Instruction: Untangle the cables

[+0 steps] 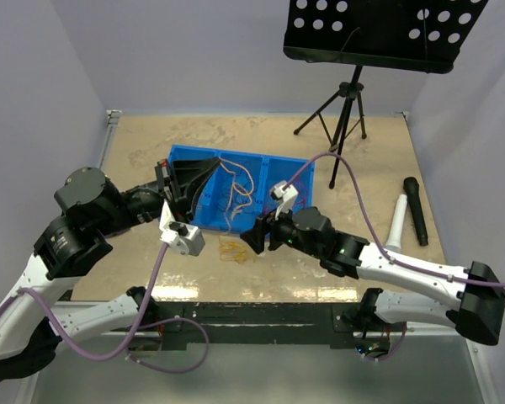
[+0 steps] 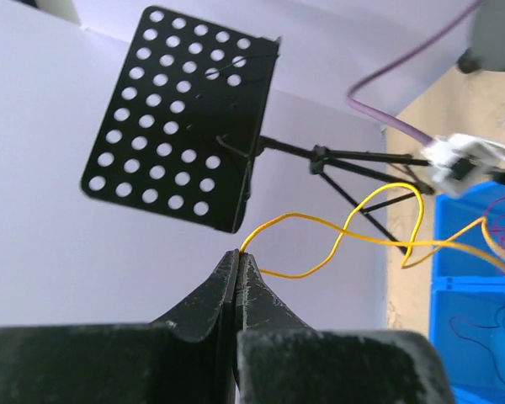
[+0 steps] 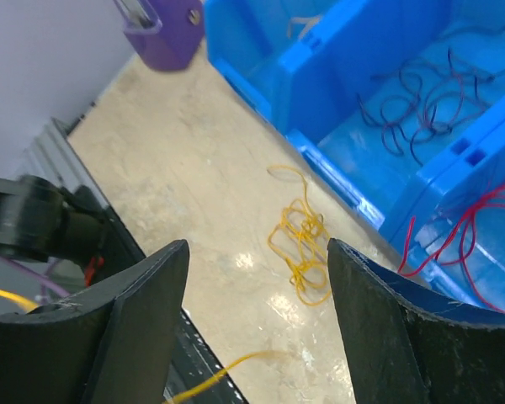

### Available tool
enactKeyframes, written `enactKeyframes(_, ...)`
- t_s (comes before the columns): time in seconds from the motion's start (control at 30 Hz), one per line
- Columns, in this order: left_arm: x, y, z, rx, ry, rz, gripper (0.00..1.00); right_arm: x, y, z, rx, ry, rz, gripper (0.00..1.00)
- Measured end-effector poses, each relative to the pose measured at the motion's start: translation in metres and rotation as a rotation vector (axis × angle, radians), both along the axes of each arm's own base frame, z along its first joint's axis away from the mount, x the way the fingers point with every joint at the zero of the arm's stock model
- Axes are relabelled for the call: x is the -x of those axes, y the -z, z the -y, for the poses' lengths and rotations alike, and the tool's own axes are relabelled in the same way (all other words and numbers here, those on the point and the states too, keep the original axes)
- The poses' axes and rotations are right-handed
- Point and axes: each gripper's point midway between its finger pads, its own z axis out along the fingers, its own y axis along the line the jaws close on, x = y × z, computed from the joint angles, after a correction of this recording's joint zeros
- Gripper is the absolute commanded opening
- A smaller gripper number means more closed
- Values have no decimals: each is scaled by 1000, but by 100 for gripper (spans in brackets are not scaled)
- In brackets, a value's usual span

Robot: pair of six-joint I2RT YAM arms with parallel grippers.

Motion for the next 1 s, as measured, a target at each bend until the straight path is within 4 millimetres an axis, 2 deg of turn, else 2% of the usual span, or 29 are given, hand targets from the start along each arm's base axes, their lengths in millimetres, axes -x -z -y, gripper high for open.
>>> enactKeyframes(0.13, -16, -18, -13, 65, -116, 31, 0, 14, 27, -9, 54, -10, -37, 70)
enactKeyframes(0.23, -43, -35, -34, 154, -297, 40, 0, 21, 31, -7, 47, -6, -48, 70)
enactKeyframes(0.3, -64, -39, -50, 213, -426, 27, 0, 19, 26, -1, 26, 30, -47, 70)
enactKeyframes(0.37, -86, -28, -67, 248, -548, -6, 0, 14, 17, 7, 3, 79, -37, 70)
enactKeyframes(0.53, -133, 32, -105, 299, -828, -138, 0, 6, 6, 26, -19, 180, -30, 69)
enactKeyframes(0.6, -145, 55, -116, 311, -916, -196, 0, 4, 7, 31, -11, 202, -32, 69)
enactKeyframes(0.7, -158, 75, -132, 353, -1014, -258, 0, 5, 6, 37, -8, 220, -34, 68)
enactKeyframes(0.87, -183, 77, -178, 510, -1173, -314, 0, 4, 5, 44, -4, 238, -35, 68)
enactKeyframes(0.97, -193, 64, -201, 619, -1218, -319, 0, 5, 8, 45, 8, 241, -39, 68)
enactKeyframes(1.0, -194, 59, -203, 644, -1214, -318, 0, 5, 9, 45, 10, 241, -40, 68)
